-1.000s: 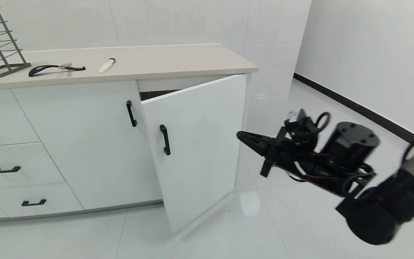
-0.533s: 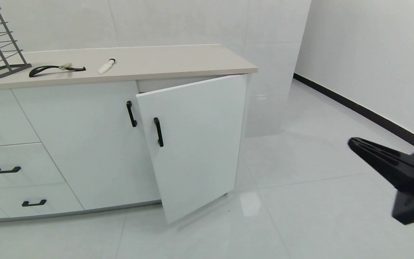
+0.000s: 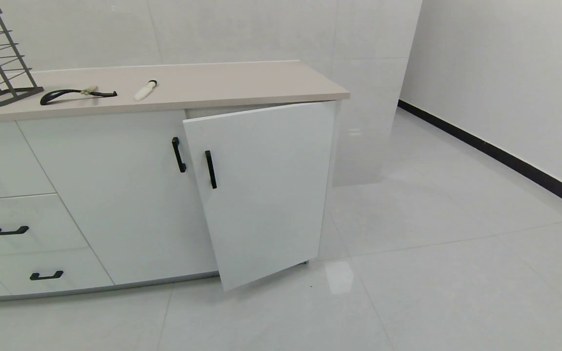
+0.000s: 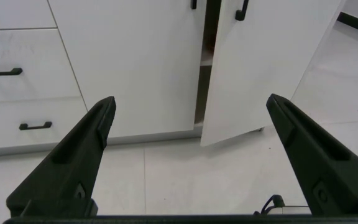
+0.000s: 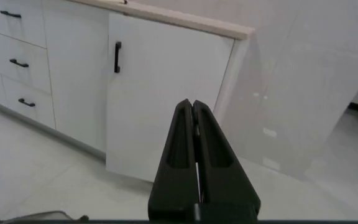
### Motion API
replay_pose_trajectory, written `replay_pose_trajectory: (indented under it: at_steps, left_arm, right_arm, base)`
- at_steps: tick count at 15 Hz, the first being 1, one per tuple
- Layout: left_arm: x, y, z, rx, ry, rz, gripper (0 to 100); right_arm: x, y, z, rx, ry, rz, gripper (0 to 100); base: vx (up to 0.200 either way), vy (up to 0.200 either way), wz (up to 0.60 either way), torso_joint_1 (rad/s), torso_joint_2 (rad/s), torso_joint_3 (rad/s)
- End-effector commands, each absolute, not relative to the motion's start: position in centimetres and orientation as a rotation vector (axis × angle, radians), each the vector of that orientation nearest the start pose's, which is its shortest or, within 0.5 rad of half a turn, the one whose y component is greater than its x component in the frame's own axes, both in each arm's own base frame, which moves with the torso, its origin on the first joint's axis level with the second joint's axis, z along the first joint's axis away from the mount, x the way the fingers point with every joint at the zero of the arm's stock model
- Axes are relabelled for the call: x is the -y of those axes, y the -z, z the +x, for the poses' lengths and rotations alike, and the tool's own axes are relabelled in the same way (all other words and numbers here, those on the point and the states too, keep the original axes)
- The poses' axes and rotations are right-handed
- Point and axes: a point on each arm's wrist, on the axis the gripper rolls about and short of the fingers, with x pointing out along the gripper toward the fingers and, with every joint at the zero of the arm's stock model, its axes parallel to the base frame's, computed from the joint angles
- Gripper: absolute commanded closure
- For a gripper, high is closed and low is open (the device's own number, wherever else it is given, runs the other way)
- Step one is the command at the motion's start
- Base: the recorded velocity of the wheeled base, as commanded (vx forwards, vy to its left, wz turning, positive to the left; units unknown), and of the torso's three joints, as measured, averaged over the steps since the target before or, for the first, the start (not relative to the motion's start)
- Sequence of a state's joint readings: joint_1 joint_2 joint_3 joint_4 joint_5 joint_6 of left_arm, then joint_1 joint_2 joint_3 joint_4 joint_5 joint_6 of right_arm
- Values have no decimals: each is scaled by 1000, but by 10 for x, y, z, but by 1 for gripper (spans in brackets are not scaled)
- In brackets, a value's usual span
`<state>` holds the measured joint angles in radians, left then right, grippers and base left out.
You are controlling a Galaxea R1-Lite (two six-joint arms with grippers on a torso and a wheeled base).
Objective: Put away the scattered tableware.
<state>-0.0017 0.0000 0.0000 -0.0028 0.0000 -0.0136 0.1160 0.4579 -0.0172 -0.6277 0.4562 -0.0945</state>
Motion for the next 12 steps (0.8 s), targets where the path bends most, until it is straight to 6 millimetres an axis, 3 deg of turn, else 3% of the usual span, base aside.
replay_pose_trajectory:
  at_steps: [1, 4, 6, 8, 12]
  left_arm:
    - [0, -76, -23, 3, 2, -14, 0]
    - [0, -76, -23, 3, 2, -14, 0]
    - [0, -76, -23, 3, 2, -14, 0]
    - [0, -76, -23, 3, 2, -14, 0]
    - [0, -76, -23, 2, 2, -14, 0]
  right_arm:
    - [-9, -119, -27, 302, -438, -133, 100]
    - [-8, -97, -27, 222, -349, -100, 100]
    - [-5, -79, -24, 26, -208, -35, 100]
    - [-3, -81, -25, 20, -139, -20, 100]
    - [-3, -81, -25, 22, -114, 11, 100]
  base:
    - [0, 0, 0, 0, 0, 0]
    - [0, 0, 0, 0, 0, 0]
    - [0, 0, 0, 0, 0, 0]
    - [0, 0, 0, 0, 0, 0]
    - [0, 200, 0, 0, 2, 1]
